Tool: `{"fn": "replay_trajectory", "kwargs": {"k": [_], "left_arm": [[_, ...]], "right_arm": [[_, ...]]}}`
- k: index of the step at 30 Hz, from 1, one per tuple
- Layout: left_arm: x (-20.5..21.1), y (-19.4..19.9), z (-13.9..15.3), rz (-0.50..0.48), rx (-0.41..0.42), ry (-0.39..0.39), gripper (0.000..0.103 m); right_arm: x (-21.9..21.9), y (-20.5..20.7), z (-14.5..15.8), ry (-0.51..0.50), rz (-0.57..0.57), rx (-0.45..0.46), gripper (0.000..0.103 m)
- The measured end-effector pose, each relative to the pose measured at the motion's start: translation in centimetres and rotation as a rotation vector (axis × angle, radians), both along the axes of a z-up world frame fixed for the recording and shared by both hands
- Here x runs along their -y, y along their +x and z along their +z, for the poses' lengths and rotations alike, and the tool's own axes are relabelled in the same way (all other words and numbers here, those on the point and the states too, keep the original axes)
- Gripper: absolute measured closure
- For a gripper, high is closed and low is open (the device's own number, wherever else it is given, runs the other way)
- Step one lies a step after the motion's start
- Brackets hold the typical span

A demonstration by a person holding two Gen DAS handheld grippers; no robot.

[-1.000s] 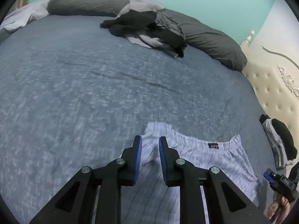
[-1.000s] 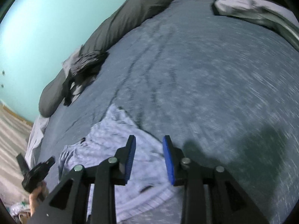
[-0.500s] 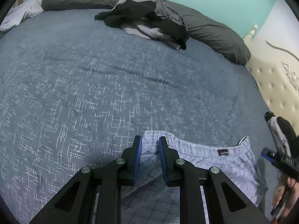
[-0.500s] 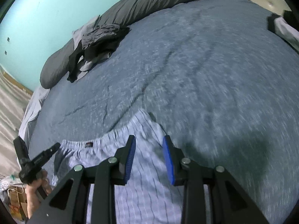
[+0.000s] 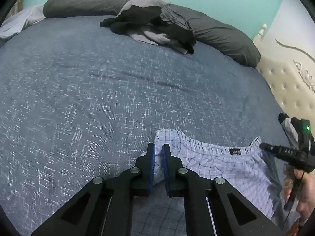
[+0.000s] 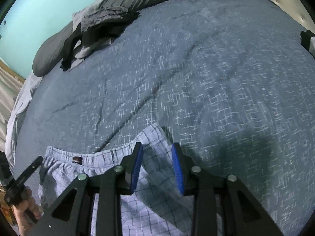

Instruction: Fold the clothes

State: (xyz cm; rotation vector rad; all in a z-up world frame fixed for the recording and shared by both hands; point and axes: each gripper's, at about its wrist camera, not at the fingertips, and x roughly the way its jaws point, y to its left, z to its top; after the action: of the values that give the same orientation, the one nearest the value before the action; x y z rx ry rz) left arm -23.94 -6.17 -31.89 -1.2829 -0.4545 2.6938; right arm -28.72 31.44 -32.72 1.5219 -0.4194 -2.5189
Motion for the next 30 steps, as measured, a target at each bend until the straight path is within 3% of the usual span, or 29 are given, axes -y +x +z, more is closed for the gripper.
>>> {"fn": "replay_trajectory", "kwargs": {"k": [4,5,6,8,13,15,20,30], "left_arm": [[-0.3,-0.5,0.6,-0.012,-0.014,0.021,0.091],[-0.6,-0.6,0.6,-0.017,-0.016,0.008,0.083],[-1.0,-0.7,0.5,-0.030,-0.013,-0.006,0.068],[-1.5,-1.0,0.0,-0.047,0.000,-0.003,0.058],[-2.4,-1.4,-1.2,-0.071,0.024,-0.059,0.061],[-2.4,-1.4,-1.4,-0.069,0.025,-0.082,0.077],[-2.3,-1.1,-1.2,-0.079,0.016,-0.093,0.095],[-2.1,1.4,0.1,-0.118,0.005,-0.103,0.096]], "right_arm": [[0.2,0.2,0.0,-0.001,-0.007,-0.004,0.073],[0.2,0.2,-0.1,-0.003,-0.007,0.000,0.073],[0.3,0.2,-0.1,0.001,-0.005,0.003,0.073],[0.4,0.2,-0.1,0.009,-0.003,0.006,0.073],[0.6,0.2,0.1,0.009,0.005,0.003,0.073],[0.6,0.2,0.2,0.015,0.010,-0.002,0.073],[0.3,0.4,0.3,0.017,0.009,-0.003,0.073],[-0.1,0.6,-0.2,0.024,0.002,0.001,0.073]]}}
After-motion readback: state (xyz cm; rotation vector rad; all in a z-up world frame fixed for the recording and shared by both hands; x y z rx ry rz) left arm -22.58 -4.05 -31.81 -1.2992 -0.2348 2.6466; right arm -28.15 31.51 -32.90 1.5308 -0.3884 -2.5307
